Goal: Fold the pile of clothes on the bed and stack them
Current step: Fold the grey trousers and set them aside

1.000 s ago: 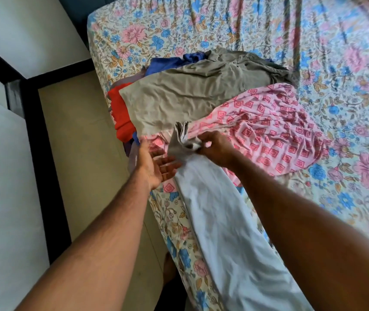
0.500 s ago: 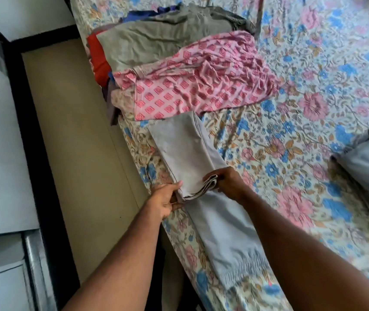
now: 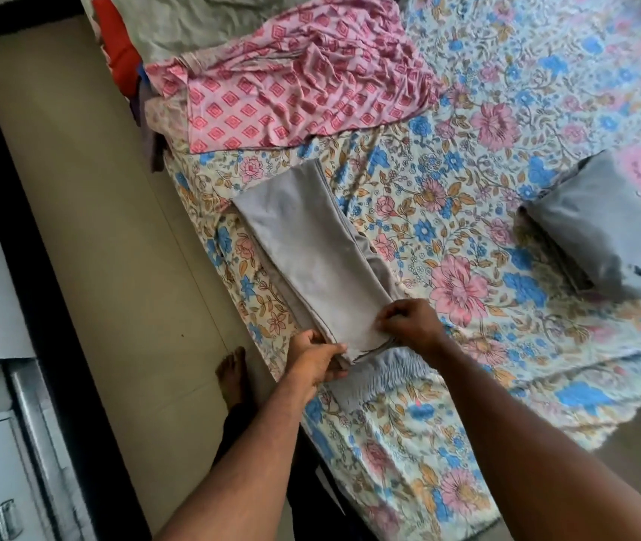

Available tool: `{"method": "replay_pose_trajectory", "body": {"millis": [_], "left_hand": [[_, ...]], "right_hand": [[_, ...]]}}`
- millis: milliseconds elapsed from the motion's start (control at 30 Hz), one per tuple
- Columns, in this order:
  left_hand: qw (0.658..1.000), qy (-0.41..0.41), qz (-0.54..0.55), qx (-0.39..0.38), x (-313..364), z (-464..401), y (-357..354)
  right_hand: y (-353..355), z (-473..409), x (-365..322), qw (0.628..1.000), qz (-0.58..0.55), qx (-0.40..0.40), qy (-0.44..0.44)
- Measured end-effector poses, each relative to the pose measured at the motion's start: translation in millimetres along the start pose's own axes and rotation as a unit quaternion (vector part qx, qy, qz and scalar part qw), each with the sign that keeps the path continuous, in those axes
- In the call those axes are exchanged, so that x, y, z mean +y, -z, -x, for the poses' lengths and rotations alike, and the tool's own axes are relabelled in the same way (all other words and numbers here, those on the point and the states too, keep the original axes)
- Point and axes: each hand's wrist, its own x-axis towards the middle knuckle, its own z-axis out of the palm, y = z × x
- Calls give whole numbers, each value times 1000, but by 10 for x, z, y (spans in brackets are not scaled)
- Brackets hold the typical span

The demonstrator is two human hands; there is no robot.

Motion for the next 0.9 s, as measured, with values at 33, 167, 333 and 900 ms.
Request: {"method": "replay_pose_trajectory", "body": {"millis": [33,167,333,900], "left_hand": [[1000,-1,-15,-2,-70,22,-53],[996,-18,-89,9,-234,83,-172],[986,-25,-163,26,-372,113,-291],[969,-66,-161,177,491,-369,278]], "right_hand": [[16,74,52,1000,27,9,-1],[31,210,273,997,74,18,17],[69,307,468,993,114,22,2],[113,-52,9,969,206,137,13]]}}
